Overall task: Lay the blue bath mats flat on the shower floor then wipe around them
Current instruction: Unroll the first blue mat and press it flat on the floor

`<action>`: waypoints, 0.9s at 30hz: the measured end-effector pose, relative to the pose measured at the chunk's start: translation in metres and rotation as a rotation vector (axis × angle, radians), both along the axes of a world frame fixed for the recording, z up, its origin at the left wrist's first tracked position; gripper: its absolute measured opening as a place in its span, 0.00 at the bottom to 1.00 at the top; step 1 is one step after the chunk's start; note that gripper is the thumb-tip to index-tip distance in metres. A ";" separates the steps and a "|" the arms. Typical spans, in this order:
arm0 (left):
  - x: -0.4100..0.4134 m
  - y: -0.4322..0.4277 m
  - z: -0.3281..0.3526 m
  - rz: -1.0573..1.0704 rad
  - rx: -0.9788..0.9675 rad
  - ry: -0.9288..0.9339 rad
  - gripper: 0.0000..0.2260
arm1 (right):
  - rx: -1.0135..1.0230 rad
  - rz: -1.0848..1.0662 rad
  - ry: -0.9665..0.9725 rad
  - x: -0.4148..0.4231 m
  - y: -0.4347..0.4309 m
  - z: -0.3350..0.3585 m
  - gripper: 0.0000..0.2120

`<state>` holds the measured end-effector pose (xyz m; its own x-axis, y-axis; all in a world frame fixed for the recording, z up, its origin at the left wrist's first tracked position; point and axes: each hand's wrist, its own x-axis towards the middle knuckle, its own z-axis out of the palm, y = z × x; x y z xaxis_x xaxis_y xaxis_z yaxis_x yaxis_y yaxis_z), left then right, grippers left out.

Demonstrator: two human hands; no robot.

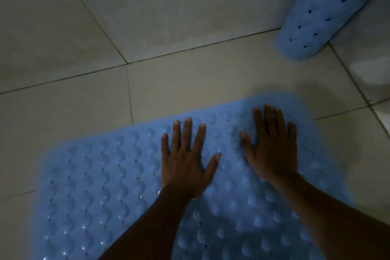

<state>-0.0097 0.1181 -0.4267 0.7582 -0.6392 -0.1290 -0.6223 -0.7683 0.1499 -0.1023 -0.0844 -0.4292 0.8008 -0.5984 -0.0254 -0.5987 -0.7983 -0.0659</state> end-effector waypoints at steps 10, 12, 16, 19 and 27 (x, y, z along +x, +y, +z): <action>0.001 0.001 0.006 -0.009 0.017 0.060 0.36 | 0.044 -0.007 0.029 -0.002 0.001 0.003 0.36; 0.004 0.001 0.008 -0.012 0.041 0.100 0.37 | 0.120 -0.004 0.072 0.003 -0.001 0.009 0.36; 0.007 0.014 0.027 -0.025 0.007 0.225 0.34 | 0.206 -0.081 0.246 0.014 0.004 0.029 0.35; 0.008 0.058 0.042 0.013 -0.007 0.198 0.33 | 0.153 -0.024 0.213 0.020 0.036 0.043 0.32; 0.044 0.184 0.051 0.228 0.112 0.163 0.32 | 0.196 0.214 0.089 0.075 0.150 0.057 0.30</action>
